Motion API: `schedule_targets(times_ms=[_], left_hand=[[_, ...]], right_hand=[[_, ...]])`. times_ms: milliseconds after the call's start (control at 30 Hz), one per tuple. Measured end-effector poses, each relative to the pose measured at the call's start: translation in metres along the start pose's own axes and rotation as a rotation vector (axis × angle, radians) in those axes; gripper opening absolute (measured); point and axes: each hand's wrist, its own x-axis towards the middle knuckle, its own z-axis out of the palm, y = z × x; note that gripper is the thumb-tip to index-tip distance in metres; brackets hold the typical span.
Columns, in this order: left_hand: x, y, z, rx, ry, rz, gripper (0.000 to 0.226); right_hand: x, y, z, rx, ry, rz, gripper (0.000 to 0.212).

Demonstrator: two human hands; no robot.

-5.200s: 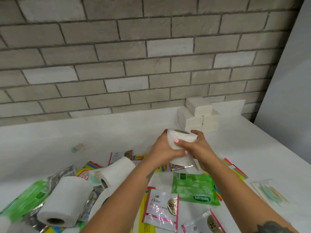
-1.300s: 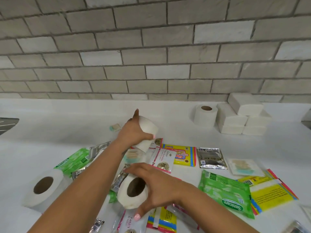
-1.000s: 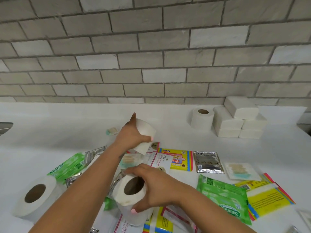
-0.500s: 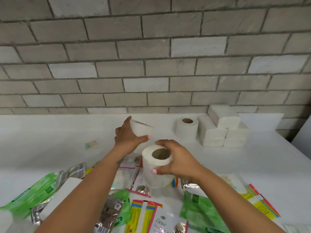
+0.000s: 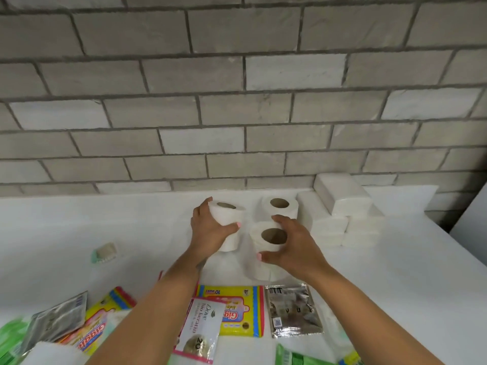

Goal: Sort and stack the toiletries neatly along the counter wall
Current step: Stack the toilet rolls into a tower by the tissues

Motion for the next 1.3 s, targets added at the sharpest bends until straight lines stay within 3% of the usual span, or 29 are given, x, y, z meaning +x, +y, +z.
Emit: schedule_targets(times_ms=[300,500,800,1200,1300], left_hand=[[0.03,-0.018,0.041,-0.136,-0.041,-0.008,0.096],[0.04,-0.025,0.062,0.025,-0.048,0.047,0.094],[0.043,-0.026,0.072,-0.052,-0.04,0.007,0.11],[0.048,-0.041,0.08,-0.061,-0.015,-0.052,0.119],[0.042,-0.032,0.074,-0.058,-0.028,-0.056,0.111]], right_hand=[[0.028,0.016,0.017,-0.091,0.099,0.093,0.093],[0.034,0.025,0.021,-0.076,0.111,0.122,0.089],[0.036,0.021,0.011,-0.31,0.075,0.033,0.087],[0.034,0.024,0.02,-0.237,0.065,-0.035,0.087],[0.032,0.023,0.023,-0.243,0.094,-0.067,0.078]])
